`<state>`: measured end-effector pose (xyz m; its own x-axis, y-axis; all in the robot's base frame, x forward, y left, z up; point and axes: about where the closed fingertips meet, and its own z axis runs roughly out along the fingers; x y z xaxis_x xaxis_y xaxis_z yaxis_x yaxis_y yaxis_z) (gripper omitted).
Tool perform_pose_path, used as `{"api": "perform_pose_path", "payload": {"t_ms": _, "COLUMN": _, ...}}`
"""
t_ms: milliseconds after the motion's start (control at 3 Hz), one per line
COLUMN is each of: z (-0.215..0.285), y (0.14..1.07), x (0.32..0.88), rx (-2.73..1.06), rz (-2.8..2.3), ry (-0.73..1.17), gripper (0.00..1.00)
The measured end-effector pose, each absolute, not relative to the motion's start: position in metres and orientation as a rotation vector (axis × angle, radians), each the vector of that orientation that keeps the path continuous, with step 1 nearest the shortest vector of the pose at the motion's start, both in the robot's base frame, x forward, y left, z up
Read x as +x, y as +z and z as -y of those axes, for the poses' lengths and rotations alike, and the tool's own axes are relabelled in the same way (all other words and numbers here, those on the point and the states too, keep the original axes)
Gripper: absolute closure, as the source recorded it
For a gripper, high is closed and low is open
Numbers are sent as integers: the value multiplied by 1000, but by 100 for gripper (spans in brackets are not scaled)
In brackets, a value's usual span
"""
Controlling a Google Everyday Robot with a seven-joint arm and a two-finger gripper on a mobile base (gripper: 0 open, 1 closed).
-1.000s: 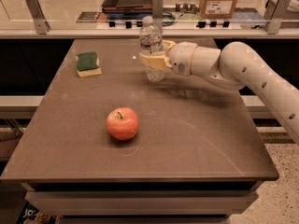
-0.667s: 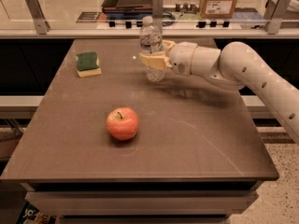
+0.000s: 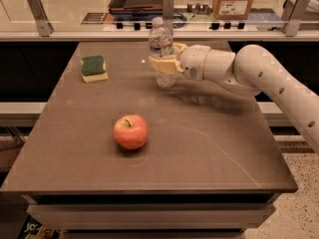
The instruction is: Place water bottle upright
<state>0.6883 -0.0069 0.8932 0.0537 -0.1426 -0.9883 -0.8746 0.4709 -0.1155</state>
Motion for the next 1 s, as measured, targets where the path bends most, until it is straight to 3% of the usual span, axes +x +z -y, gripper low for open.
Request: {"api": "perform_pose_path", "payload": {"t_ms": 1000, "z": 7, "y": 893, "x": 688, "rx": -959, "rz": -1429, "ry": 712, "gripper": 14}}
